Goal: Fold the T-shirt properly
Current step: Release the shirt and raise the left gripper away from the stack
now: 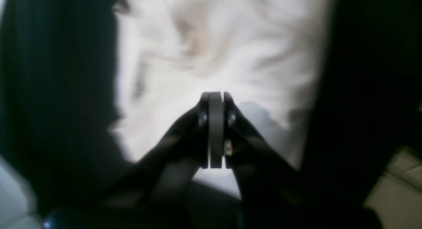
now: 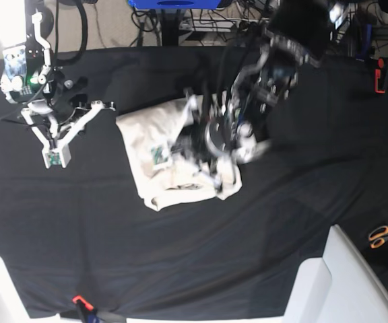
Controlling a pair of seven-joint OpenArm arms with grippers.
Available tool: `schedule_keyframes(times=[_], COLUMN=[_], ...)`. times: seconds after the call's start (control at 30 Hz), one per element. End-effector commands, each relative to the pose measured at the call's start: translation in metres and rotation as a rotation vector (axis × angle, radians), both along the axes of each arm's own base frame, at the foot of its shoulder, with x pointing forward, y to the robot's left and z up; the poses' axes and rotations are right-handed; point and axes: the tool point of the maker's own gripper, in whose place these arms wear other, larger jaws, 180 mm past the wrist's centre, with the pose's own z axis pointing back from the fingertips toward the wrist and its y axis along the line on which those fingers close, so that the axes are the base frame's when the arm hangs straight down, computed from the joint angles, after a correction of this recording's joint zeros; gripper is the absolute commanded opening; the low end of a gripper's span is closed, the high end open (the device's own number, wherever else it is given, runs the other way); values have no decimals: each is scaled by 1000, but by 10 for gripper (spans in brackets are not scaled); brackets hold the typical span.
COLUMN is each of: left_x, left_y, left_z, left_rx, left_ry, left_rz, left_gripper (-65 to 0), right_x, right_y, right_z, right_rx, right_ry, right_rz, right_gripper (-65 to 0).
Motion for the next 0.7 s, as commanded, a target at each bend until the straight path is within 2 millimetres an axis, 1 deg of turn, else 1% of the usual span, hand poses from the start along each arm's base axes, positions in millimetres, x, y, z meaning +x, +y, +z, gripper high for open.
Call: schedule_keyframes(times=[0.0, 0.1, 0.2, 0.3, 0.33, 0.43, 0.57, 0.63, 0.67], left_x=[2, -20, -38, -48, -48, -48, -39, -36, -32], left_y=[-1, 3, 7, 11, 15, 19, 10, 13, 13], left_z=[8, -6, -18, -26, -27, -32, -26, -31, -32], left_rx=[-47, -74, -69, -59, -49, -39, -89, -83, -80], left_ry=[-25, 17, 62, 87, 88, 101, 72, 79, 77], left_rz=[7, -3, -3, 6, 6, 4, -14, -5, -6], left_gripper=[-650, -650, -650, -650, -650, -650, -650, -650, -650], right_x=[7, 7, 7, 5, 5, 5, 6, 6, 6], right_y=[-4, -4, -4, -4, -4, -4, -4, -4, -4], right_z=[9, 8, 8, 8, 8, 8, 8, 8, 8], right_rx=[-7, -7, -7, -7, -7, -7, -7, -7, -7], right_ry=[-40, -39, -37, -34, -34, -34, -36, -36, -36], right_rz=[-3, -3, -3, -3, -3, -3, -3, -3, -3], right_gripper=[-648, -648, -648, -648, -648, -648, -648, -648, -648])
